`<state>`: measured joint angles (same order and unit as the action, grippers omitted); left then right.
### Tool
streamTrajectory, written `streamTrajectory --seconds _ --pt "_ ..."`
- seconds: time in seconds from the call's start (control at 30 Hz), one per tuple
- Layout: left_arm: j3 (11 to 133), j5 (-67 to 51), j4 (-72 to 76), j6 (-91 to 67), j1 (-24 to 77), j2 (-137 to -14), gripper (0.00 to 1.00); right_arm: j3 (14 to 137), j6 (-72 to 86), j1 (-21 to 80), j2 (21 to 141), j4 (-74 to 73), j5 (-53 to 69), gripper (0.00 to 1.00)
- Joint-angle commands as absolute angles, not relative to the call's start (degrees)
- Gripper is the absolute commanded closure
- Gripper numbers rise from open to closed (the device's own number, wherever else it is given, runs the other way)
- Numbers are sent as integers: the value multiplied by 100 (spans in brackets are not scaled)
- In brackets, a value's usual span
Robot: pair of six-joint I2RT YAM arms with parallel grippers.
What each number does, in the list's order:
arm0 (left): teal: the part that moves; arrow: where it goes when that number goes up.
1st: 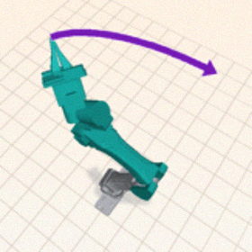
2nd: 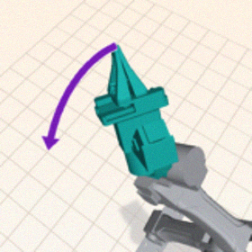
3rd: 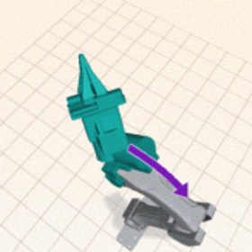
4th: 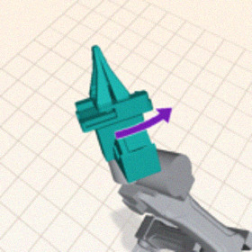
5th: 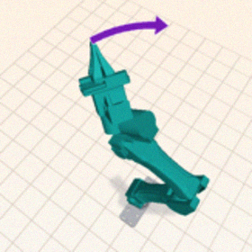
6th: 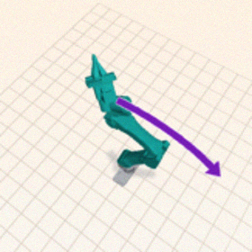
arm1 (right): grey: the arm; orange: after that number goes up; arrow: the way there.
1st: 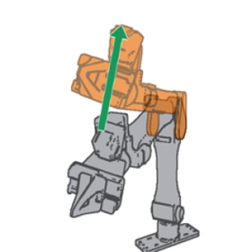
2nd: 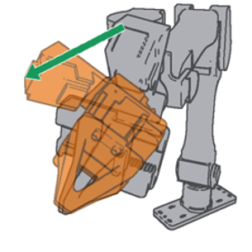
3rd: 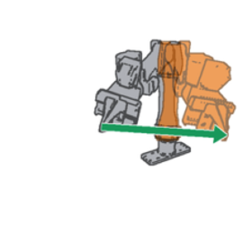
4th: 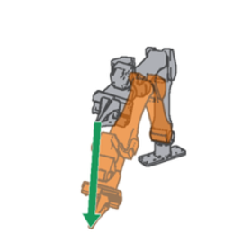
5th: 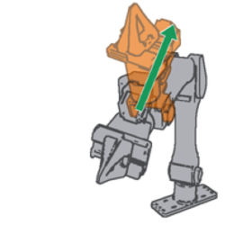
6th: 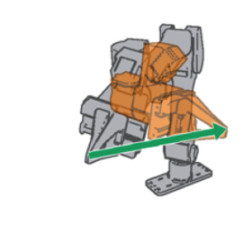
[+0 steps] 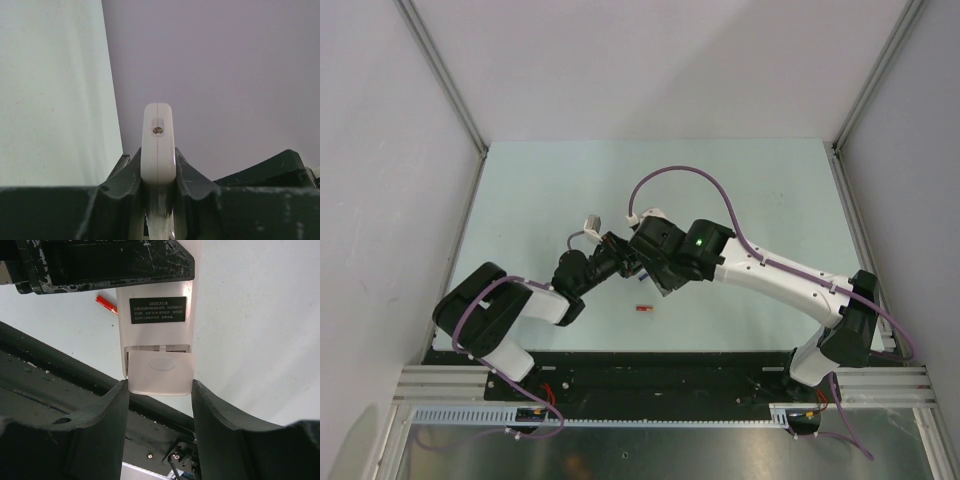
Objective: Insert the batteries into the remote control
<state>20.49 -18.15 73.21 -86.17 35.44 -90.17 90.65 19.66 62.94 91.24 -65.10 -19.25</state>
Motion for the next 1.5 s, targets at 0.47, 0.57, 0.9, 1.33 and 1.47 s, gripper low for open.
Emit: streamTrajectory --seconds 0.47,0.57,0.9,1.33,1.47 --pt "2259 -1898 7717 -8763 3630 -9009 100 9176 1925 6319 9070 -6284 -1986 81" --pt "2259 -1898 7717 -8763 3621 -9000 100 9158 1934 6319 9062 -6293 -1995 81" --pt "2250 -1881 7726 -8754 3621 -9035 100 9053 1978 6319 8991 -6354 -1977 81" --pt "2259 -1872 7726 -8754 3621 -8991 100 8903 1995 6302 8947 -6275 -1916 81" --pt "2259 -1863 7726 -8754 3621 -9009 100 8903 2030 6311 8921 -6284 -1907 81"
